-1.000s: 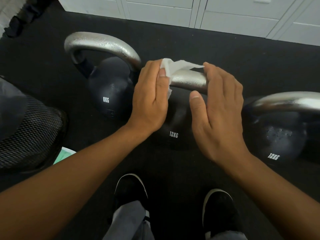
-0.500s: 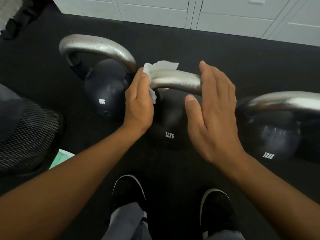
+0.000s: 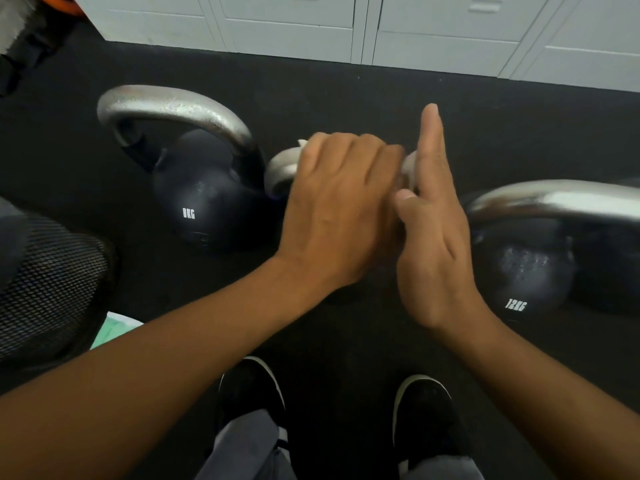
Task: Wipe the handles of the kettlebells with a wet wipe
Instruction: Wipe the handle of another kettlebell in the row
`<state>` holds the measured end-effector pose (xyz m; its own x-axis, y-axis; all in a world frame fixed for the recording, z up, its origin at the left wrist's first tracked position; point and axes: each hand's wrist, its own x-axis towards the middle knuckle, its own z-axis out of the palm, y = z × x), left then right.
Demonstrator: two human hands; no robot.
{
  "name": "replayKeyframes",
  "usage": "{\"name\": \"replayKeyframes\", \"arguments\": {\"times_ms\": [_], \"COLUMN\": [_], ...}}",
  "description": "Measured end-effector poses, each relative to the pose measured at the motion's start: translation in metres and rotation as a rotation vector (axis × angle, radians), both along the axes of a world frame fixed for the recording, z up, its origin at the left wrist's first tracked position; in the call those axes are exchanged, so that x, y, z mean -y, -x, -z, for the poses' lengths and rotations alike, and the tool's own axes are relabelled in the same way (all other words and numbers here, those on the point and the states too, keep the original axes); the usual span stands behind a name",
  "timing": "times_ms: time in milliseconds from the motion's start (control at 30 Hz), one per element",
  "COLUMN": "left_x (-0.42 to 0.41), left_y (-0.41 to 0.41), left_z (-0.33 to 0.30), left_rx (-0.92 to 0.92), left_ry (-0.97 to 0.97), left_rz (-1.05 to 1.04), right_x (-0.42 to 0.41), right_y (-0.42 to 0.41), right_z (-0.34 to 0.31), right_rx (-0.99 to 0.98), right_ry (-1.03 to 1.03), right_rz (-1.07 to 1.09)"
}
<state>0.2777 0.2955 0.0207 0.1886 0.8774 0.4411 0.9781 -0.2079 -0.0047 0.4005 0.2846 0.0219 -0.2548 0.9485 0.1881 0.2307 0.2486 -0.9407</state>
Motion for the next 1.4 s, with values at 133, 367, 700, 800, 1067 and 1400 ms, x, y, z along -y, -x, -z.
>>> {"name": "replayKeyframes", "arguments": {"times_ms": [133, 367, 700, 800, 1067, 1400], "left_x": [0.002, 0.015, 0.003, 0.000, -0.003, -0.005], "left_y": [-0.004, 0.042, 0.051, 0.047, 0.044, 0.045], "left_z": [-0.002, -0.002, 0.016, 0.019, 0.024, 0.027], "left_rx": [0.073, 0.572, 0.649, 0.653, 0.656, 0.660], "left_ry": [0.010, -0.021, -0.043, -0.091, -0.163, -0.162], "left_rz": [0.149, 0.105, -0.005, -0.030, -0.084, -0.059], "right_x": [-0.003, -0.027, -0.033, -0.031, -0.042, -0.028], "right_y": [-0.007, 0.000, 0.003, -0.003, 0.035, 0.012], "right_z": [-0.003, -0.026, 0.015, 0.025, -0.011, 0.036], "right_rx": [-0.068, 0.297, 0.453, 0.183, 0.803, -0.030], "right_ry": [0.018, -0.289, -0.275, -0.062, -0.371, 0.042], "right_rz": [0.145, 0.161, 0.198, 0.259, 0.246, 0.447]}}
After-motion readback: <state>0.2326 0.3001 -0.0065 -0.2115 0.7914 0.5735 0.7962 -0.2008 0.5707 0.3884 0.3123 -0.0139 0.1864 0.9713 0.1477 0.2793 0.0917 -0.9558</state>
